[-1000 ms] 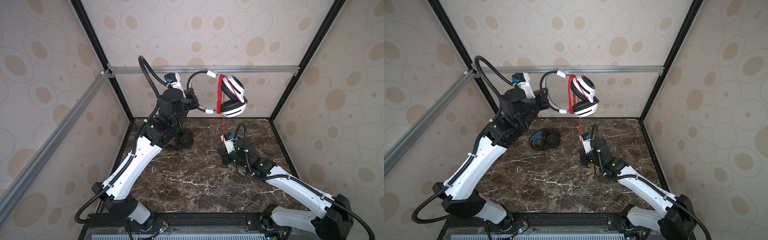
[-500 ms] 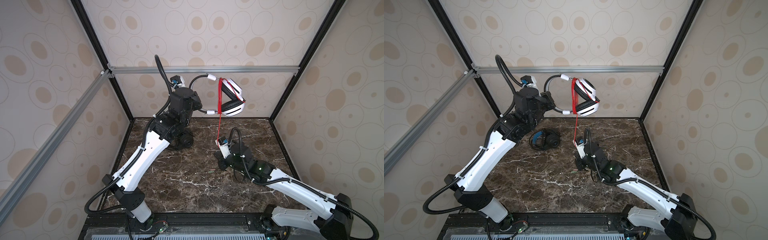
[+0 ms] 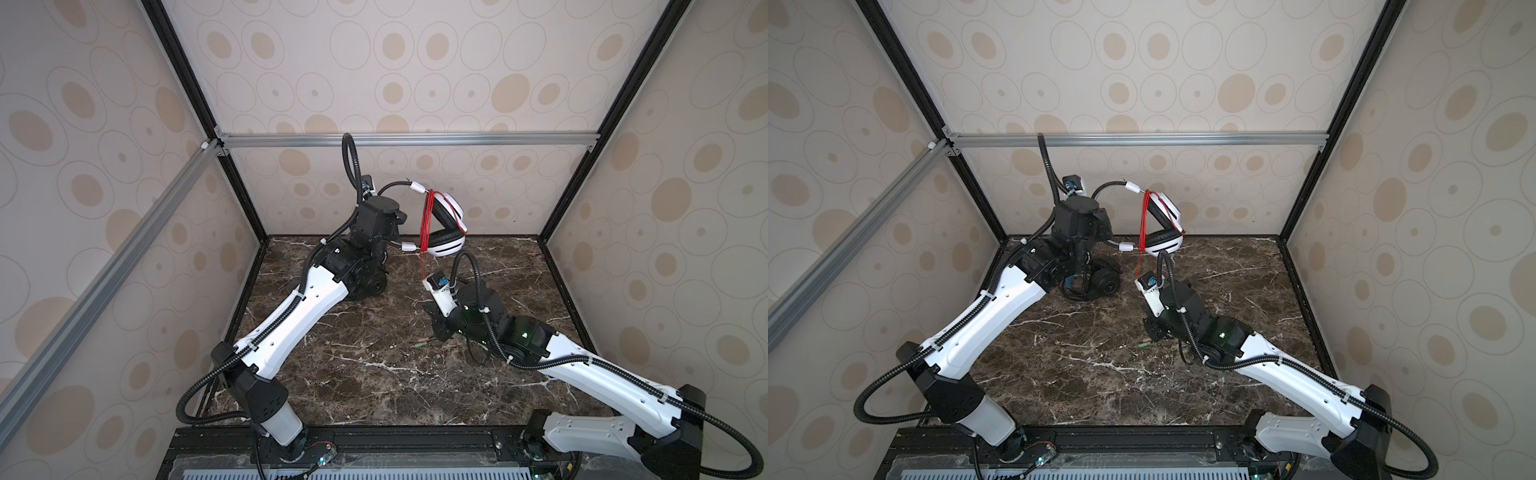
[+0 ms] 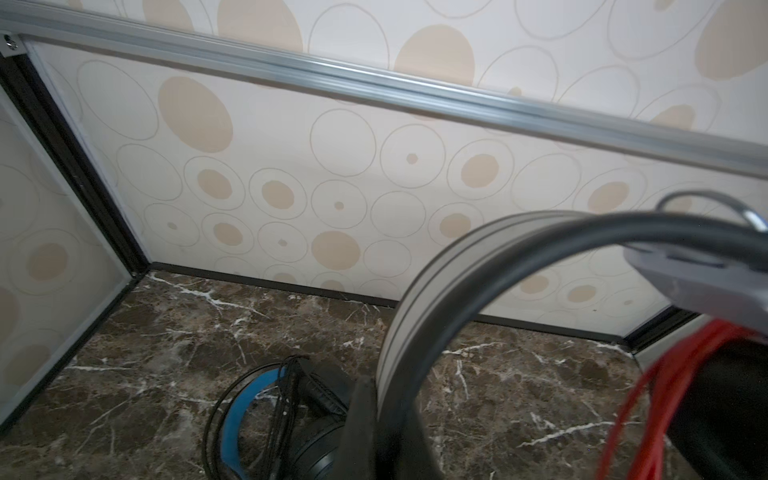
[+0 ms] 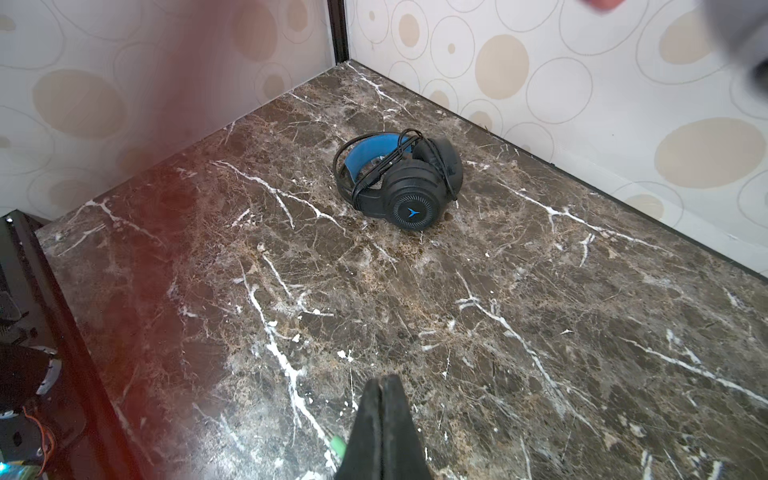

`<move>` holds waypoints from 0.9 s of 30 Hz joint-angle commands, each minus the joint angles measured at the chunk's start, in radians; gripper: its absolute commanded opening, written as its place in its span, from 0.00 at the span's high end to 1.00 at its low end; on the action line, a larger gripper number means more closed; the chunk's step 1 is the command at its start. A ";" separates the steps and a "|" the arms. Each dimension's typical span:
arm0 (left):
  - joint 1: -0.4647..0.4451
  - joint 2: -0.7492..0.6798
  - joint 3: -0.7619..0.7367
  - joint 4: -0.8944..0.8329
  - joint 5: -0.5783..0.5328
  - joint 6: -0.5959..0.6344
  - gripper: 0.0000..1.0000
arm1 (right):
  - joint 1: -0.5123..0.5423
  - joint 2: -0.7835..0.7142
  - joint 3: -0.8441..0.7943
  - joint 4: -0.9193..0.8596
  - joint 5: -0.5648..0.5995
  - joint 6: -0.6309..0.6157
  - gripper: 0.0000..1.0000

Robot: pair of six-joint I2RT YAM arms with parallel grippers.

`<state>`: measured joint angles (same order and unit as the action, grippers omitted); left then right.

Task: Wrap the headphones
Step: 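Lower the headphones with the left gripper while the right gripper brings cable up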

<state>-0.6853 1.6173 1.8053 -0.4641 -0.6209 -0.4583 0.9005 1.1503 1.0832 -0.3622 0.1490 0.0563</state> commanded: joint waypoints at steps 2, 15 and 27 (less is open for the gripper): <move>0.001 -0.072 -0.048 0.061 -0.095 0.115 1.00 | 0.008 0.007 0.076 -0.093 0.054 -0.087 1.00; -0.005 -0.240 -0.337 0.016 0.103 0.358 1.00 | 0.007 0.104 0.259 -0.259 0.177 -0.351 1.00; -0.007 -0.348 -0.480 -0.065 0.412 0.451 1.00 | -0.057 0.178 0.349 -0.351 0.207 -0.435 0.99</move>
<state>-0.6876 1.3159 1.3182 -0.5346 -0.3153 -0.0498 0.8703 1.3201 1.3918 -0.6819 0.3424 -0.3645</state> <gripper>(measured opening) 0.061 0.048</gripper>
